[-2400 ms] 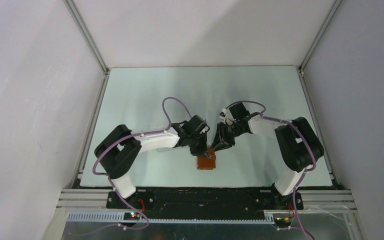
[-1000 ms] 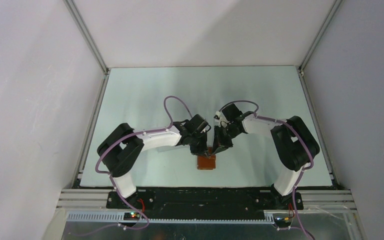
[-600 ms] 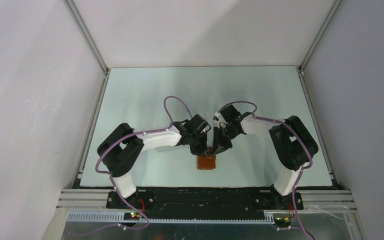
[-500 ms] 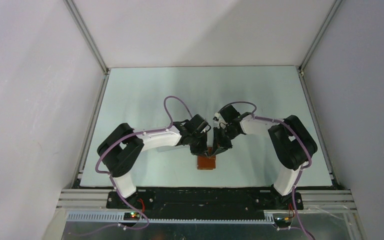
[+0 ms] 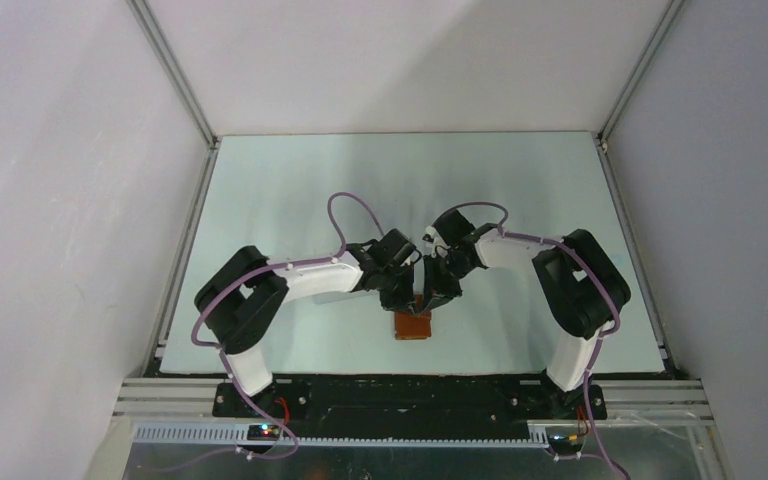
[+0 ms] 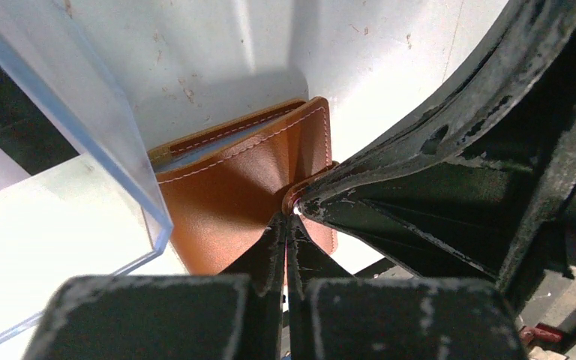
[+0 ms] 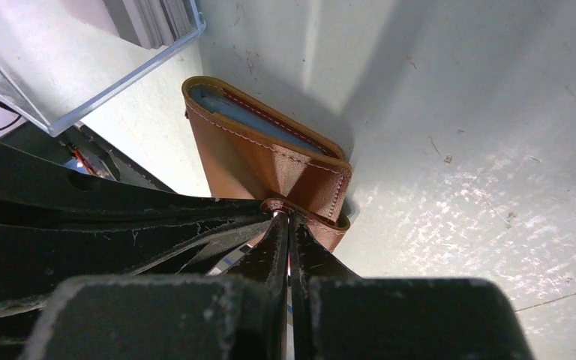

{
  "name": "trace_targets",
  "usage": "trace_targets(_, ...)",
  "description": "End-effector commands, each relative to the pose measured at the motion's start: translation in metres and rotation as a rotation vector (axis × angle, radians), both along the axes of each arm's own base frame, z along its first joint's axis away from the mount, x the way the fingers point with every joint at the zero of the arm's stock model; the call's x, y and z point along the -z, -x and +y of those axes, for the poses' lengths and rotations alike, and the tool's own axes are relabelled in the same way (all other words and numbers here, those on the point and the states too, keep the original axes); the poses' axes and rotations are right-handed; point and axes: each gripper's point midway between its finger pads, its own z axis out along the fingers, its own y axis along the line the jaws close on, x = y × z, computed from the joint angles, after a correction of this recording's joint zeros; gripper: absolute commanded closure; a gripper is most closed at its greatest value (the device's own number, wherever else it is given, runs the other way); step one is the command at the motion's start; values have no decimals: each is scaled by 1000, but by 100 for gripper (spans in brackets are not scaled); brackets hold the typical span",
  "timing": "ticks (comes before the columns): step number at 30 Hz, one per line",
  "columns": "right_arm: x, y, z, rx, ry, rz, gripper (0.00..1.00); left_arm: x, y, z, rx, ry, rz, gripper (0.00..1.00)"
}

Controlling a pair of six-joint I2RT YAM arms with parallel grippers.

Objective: Put the credit cards into the card holder
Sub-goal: Close the card holder at the center of the board.

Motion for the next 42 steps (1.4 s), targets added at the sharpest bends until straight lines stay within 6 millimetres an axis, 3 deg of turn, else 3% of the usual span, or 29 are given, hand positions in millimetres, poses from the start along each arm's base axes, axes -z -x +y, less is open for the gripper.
trace_targets(1,28,3,-8,-27,138,-39,100,26,12,13,6,-75,46,100)
trace_targets(9,47,19,-27,-74,315,-66,100,43,24,17,11,-116,86,100)
trace_targets(15,56,28,-33,-66,334,-50,100,45,28,21,4,-128,93,100)
trace_targets(20,30,21,-4,-84,157,-69,100,31,20,13,3,-94,59,100)
trace_targets(23,0,13,12,-70,34,-91,100,14,11,4,4,-52,17,100)
trace_targets(30,-53,-12,17,3,-142,-154,100,-11,-1,-8,7,6,-35,100)
trace_targets(35,-59,-17,9,19,-156,-151,100,-19,-3,-12,7,24,-47,100)
trace_targets(42,-50,-12,6,5,-125,-135,100,-32,-6,-12,-1,45,-75,100)
